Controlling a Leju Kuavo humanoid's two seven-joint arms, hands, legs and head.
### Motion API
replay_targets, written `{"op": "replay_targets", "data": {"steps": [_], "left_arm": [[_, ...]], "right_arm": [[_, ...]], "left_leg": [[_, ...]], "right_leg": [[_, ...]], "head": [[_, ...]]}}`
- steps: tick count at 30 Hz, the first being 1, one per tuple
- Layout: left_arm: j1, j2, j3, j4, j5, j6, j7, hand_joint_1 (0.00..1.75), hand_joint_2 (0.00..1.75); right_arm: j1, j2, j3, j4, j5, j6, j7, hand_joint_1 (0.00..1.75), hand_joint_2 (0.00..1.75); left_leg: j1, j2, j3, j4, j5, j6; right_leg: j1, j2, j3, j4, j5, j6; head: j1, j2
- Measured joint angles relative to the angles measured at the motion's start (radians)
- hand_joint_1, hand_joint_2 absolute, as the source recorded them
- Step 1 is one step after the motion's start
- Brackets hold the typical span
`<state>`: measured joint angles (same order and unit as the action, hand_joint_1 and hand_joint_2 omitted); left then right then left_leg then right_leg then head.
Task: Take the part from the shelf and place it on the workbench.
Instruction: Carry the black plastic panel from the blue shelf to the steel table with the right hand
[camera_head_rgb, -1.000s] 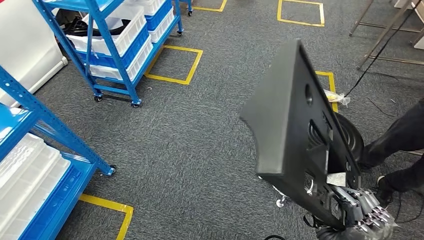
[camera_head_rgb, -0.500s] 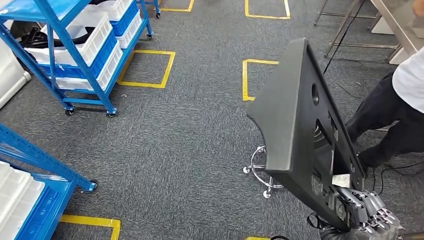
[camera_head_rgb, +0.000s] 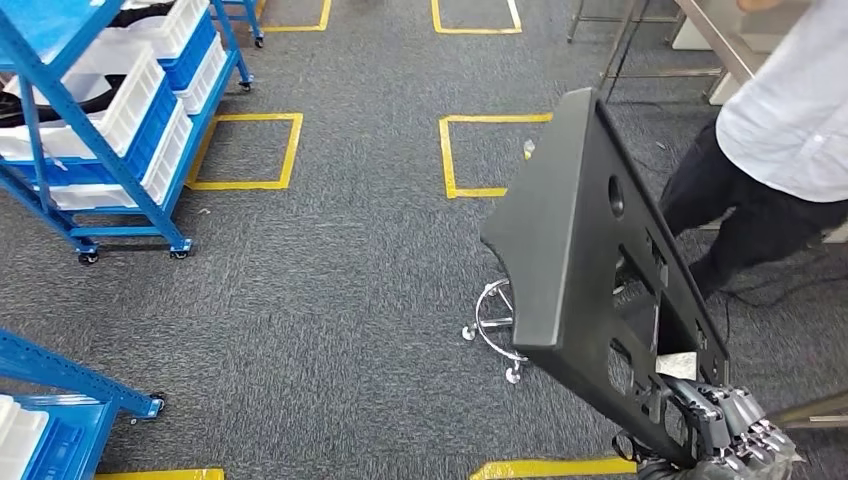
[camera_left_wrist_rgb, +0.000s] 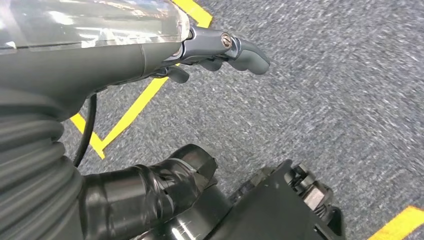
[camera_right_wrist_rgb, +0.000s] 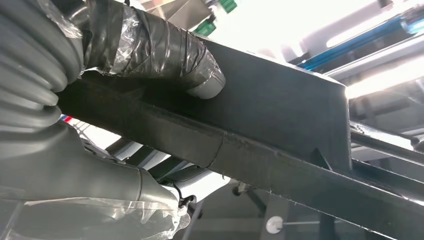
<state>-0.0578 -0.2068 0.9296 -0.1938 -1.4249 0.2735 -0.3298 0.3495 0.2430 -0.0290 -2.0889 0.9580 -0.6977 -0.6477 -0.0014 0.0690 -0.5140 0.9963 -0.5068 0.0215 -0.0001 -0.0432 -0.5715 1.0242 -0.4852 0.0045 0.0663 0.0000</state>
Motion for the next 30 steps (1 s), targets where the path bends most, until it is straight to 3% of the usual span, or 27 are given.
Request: {"op": "replay_targets", "data": {"steps": [2, 4, 5, 7, 8, 9, 10, 11, 13, 15, 17, 18, 20, 22, 23, 24, 25, 26, 27, 28, 30], "left_arm": [[-0.002, 0.0, 0.0, 0.0, 0.0, 0.0, 0.0, 0.0, 1.75], [-0.003, 0.0, 0.0, 0.0, 0.0, 0.0, -0.001, 0.0, 1.75], [-0.003, 0.0, 0.001, 0.0, 0.0, 0.0, -0.001, 0.0, 1.75], [-0.001, 0.0, 0.001, 0.0, 0.0, 0.0, -0.002, 0.0, 1.75], [-0.001, 0.0, 0.002, 0.0, 0.0, 0.0, -0.004, 0.0, 1.75], [-0.001, 0.001, 0.002, 0.0, 0.0, 0.0, -0.005, 0.0, 1.75], [-0.001, 0.001, 0.003, 0.0, 0.0, 0.0, -0.006, 0.0, 1.75], [-0.002, 0.001, 0.003, 0.0, 0.0, 0.0, -0.006, 0.0, 1.75], [0.0, 0.003, 0.005, 0.0, 0.0, 0.0, -0.006, 0.0, 1.75], [0.001, 0.004, 0.007, 0.0, 0.0, 0.0, -0.007, 0.0, 1.75], [0.0, 0.006, 0.008, 0.0, 0.0, 0.001, -0.007, 0.0, 1.75], [-0.001, 0.007, 0.008, 0.0, 0.0, 0.001, -0.007, 0.0, 1.75], [-0.001, 0.008, 0.01, 0.0, 0.0, 0.0, -0.008, 0.0, 1.75], [0.002, 0.009, 0.014, 0.0, 0.0, -0.001, -0.007, 0.0, 1.75], [0.003, 0.009, 0.017, 0.0, 0.0, -0.001, -0.007, 0.0, 1.75], [0.005, 0.01, 0.02, 0.0, 0.0, -0.001, -0.006, 0.0, 1.75], [0.005, 0.011, 0.022, 0.0, 0.0, -0.001, -0.006, 0.0, 1.75], [0.005, 0.011, 0.023, 0.0, 0.0, -0.001, -0.005, 0.0, 1.75], [0.004, 0.011, 0.024, 0.0, 0.0, -0.001, -0.004, 0.0, 1.75], [0.004, 0.011, 0.024, 0.0, 0.0, -0.001, -0.004, 0.0, 1.75], [0.004, 0.012, 0.025, 0.0, 0.0, -0.002, -0.003, 0.0, 1.75]], "right_arm": [[0.0, 0.0, 0.0, 0.0, -0.002, 0.0, 0.0, 1.75, 1.75], [-0.001, 0.0, 0.0, 0.0, -0.003, 0.0, 0.0, 1.75, 1.75], [-0.003, 0.001, 0.0, 0.0, -0.003, 0.0, 0.0, 1.75, 1.75], [-0.006, 0.002, 0.001, 0.0, -0.003, 0.0, 0.0, 1.75, 1.75], [-0.008, 0.003, 0.001, 0.001, -0.003, 0.0, 0.0, 1.75, 1.75], [-0.009, 0.003, 0.001, 0.002, -0.003, 0.0, 0.0, 1.75, 1.75], [-0.012, 0.003, 0.001, 0.003, -0.003, 0.0, 0.0, 1.75, 1.75], [-0.014, 0.003, 0.001, 0.005, -0.003, 0.0, 0.0, 1.75, 1.75], [-0.02, 0.004, 0.002, 0.008, -0.003, 0.0, 0.0, 1.75, 1.75], [-0.023, 0.006, 0.004, 0.008, -0.003, 0.0, 0.0, 1.75, 1.75], [-0.024, 0.007, 0.006, 0.009, -0.002, 0.0, 0.0, 1.75, 1.75], [-0.023, 0.007, 0.006, 0.009, -0.002, 0.0, 0.0, 1.75, 1.75], [-0.025, 0.008, 0.006, 0.009, -0.002, 0.0, 0.0, 1.75, 1.75], [-0.03, 0.008, 0.009, 0.012, -0.001, 0.0, 0.0, 1.75, 1.75], [-0.032, 0.008, 0.01, 0.016, 0.001, 0.0, 0.0, 1.75, 1.75], [-0.032, 0.008, 0.012, 0.02, 0.003, 0.0, 0.0, 1.75, 1.75], [-0.032, 0.008, 0.013, 0.023, 0.004, 0.0, 0.0, 1.75, 1.75], [-0.032, 0.008, 0.013, 0.025, 0.006, 0.0, 0.0, 1.75, 1.75], [-0.033, 0.008, 0.014, 0.026, 0.007, 0.0, 0.0, 1.75, 1.75], [-0.034, 0.009, 0.015, 0.027, 0.009, 0.0, 0.0, 1.75, 1.75], [-0.037, 0.01, 0.018, 0.027, 0.01, 0.0, 0.0, 1.75, 1.75]], "left_leg": [[0.0, 0.01, 0.003, -0.001, -0.003, -0.01], [0.002, -0.008, -0.004, 0.024, -0.024, -0.02], [0.004, -0.025, -0.02, 0.062, -0.049, -0.025], [0.006, -0.055, -0.082, 0.195, -0.115, -0.029], [0.006, -0.059, -0.113, 0.256, -0.136, -0.031], [0.007, -0.06, -0.133, 0.291, -0.138, -0.032], [0.007, -0.06, -0.134, 0.284, -0.118, -0.032], [0.008, -0.063, -0.116, 0.238, -0.081, -0.032], [0.012, -0.093, -0.058, 0.1, -0.013, -0.029], [0.014, -0.121, -0.028, 0.027, 0.006, -0.023], [0.012, -0.116, -0.027, 0.02, 0.007, -0.012], [0.011, -0.107, -0.026, 0.015, 0.01, -0.004], [0.013, -0.088, -0.023, 0.005, 0.017, 0.01], [0.012, -0.067, -0.023, 0.002, 0.018, 0.018], [0.011, -0.055, -0.024, 0.002, 0.018, 0.019], [0.01, -0.044, -0.024, 0.002, 0.017, 0.02], [0.009, -0.033, -0.024, 0.002, 0.015, 0.02], [0.009, -0.024, -0.022, 0.002, 0.014, 0.019], [0.009, -0.016, -0.019, 0.002, 0.012, 0.017], [0.007, -0.009, -0.016, 0.003, 0.009, 0.014], [0.003, 0.005, -0.011, 0.004, 0.004, 0.005]], "right_leg": [[0.002, 0.014, -0.001, -0.004, 0.001, -0.009], [-0.004, 0.028, 0.002, -0.012, 0.006, -0.02], [-0.007, 0.034, 0.005, -0.017, 0.009, -0.026], [-0.006, 0.048, 0.005, -0.017, 0.009, -0.031], [-0.006, 0.057, 0.006, -0.017, 0.009, -0.032], [-0.005, 0.066, 0.006, -0.016, 0.009, -0.032], [-0.006, 0.077, 0.007, -0.014, 0.008, -0.031], [-0.006, 0.088, 0.008, -0.012, 0.007, -0.03], [-0.006, 0.11, 0.007, -0.003, 0.002, -0.024], [-0.006, 0.128, -0.002, 0.005, 0.001, -0.014], [-0.008, 0.144, -0.01, 0.005, 0.005, -0.001], [-0.009, 0.141, -0.011, 0.007, 0.003, 0.004], [-0.008, 0.108, -0.031, 0.049, -0.026, 0.012], [-0.009, 0.067, -0.086, 0.166, -0.089, 0.017], [-0.01, 0.059, -0.117, 0.231, -0.115, 0.02], [-0.012, 0.055, -0.138, 0.273, -0.126, 0.022], [-0.013, 0.052, -0.14, 0.278, -0.117, 0.023], [-0.014, 0.048, -0.123, 0.246, -0.092, 0.022], [-0.014, 0.037, -0.087, 0.179, -0.056, 0.02], [-0.01, 0.012, -0.047, 0.104, -0.029, 0.015], [0.001, -0.023, 0.001, 0.008, -0.003, 0.004]], "head": [[0.0, 0.0], [-0.001, 0.0], [-0.001, 0.0], [-0.002, 0.0], [-0.001, 0.0], [-0.001, 0.0], [-0.001, 0.0], [-0.001, 0.0], [-0.001, 0.0], [-0.001, 0.0], [-0.001, 0.0], [-0.001, 0.0], [0.0, 0.0], [0.0, 0.0], [0.0, 0.0], [0.0, 0.0], [0.0, 0.0], [0.0, 0.0], [0.0, 0.0], [0.0, 0.0], [0.0, 0.0]]}}
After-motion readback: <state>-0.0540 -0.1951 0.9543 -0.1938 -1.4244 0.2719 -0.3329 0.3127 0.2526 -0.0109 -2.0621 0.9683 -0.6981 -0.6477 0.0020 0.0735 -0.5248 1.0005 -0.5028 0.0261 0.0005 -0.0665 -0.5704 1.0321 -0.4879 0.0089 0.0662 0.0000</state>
